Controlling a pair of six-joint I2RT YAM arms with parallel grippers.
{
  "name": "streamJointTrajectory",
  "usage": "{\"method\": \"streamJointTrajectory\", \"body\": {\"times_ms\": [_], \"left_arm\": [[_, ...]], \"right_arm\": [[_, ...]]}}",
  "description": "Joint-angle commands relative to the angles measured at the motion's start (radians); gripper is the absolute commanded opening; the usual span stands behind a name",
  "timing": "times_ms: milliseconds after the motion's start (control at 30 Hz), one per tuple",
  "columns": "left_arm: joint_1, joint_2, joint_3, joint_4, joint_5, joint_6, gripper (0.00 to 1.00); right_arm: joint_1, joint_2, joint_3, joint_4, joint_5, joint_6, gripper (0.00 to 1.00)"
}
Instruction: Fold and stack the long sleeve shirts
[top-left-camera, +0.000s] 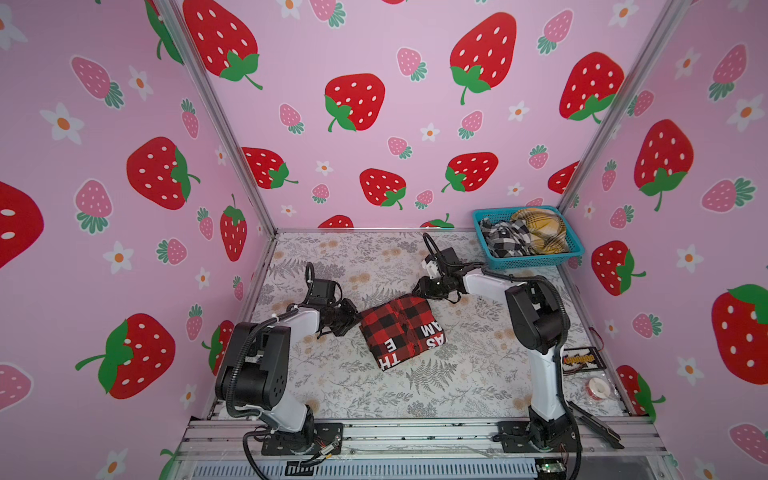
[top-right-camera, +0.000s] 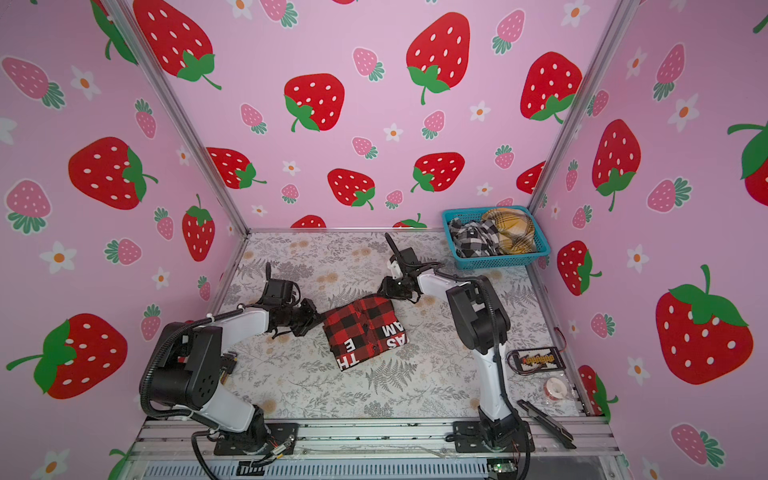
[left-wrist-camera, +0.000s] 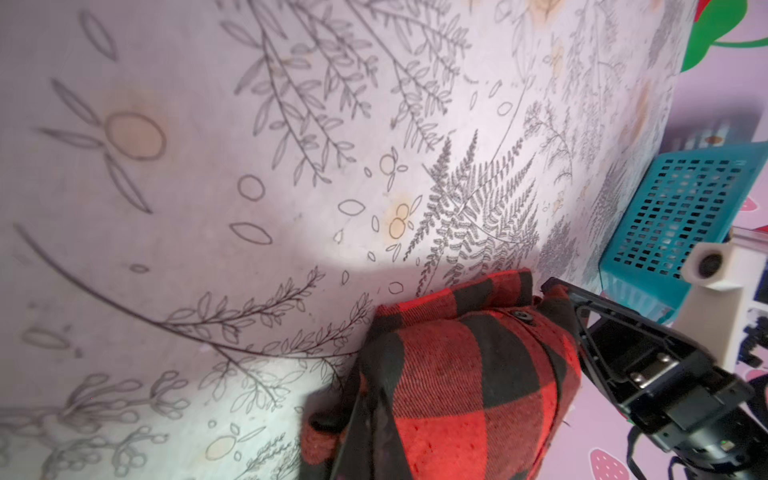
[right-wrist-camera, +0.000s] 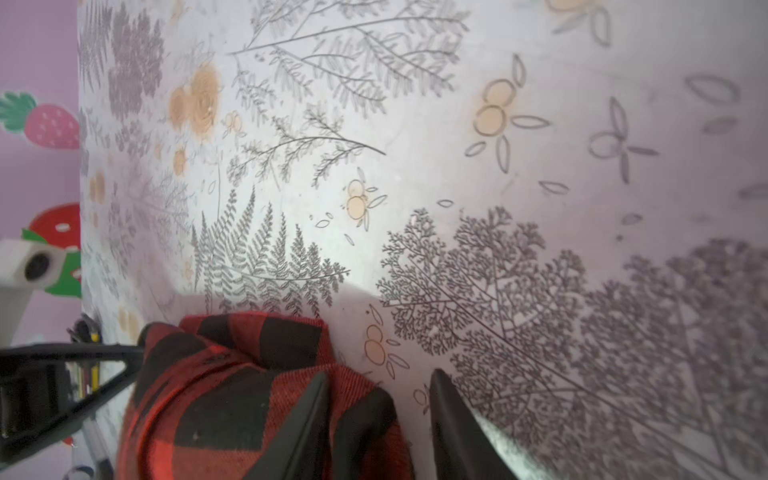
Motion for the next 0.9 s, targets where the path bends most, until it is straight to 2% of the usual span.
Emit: {"method": "streamJointTrajectory", "body": {"times_ms": [0, 67, 133, 267, 333, 400, 533, 567, 700, 867], "left_arm": [[0.006, -0.076, 0.067, -0.092, -0.065, 0.013, 0.43], [-0.002, -0.141, 0.109, -0.240, -0.134, 0.033, 0.51], [-0.026, -0.203, 0.153, -0.380, -0.194, 0.054, 0.54], [-0.160, -0.273, 0.194, -0.512, -0.191, 0.052, 0.52], [-0.258, -0.258, 0.193, -0.508, -0.144, 0.025, 0.43], [-0.348, -0.210, 0.186, -0.478, -0.084, -0.007, 0.27], [-0.457, -0.119, 0.169, -0.435, 0.014, -0.041, 0.02], [-0.478, -0.109, 0.159, -0.431, 0.030, -0.044, 0.00], [-0.500, -0.060, 0.103, -0.411, 0.088, -0.039, 0.00], [-0.414, -0.050, 0.005, -0.417, 0.074, -0.014, 0.00]], "right_arm": [[0.005, -0.119, 0.006, -0.068, 0.075, -0.044, 0.56], [0.013, -0.205, -0.035, -0.100, 0.126, -0.065, 0.61], [0.028, -0.296, -0.101, -0.136, 0.168, -0.079, 0.63], [0.081, -0.457, -0.264, -0.150, 0.196, -0.071, 0.53], [0.111, -0.505, -0.317, -0.161, 0.199, -0.059, 0.47], [0.140, -0.535, -0.363, -0.161, 0.202, -0.037, 0.40], [0.167, -0.531, -0.423, -0.133, 0.171, 0.009, 0.27], [0.169, -0.523, -0.438, -0.112, 0.157, 0.023, 0.26], [0.169, -0.464, -0.500, -0.002, 0.097, 0.068, 0.22], [0.169, -0.366, -0.518, 0.047, 0.079, 0.106, 0.17]]}}
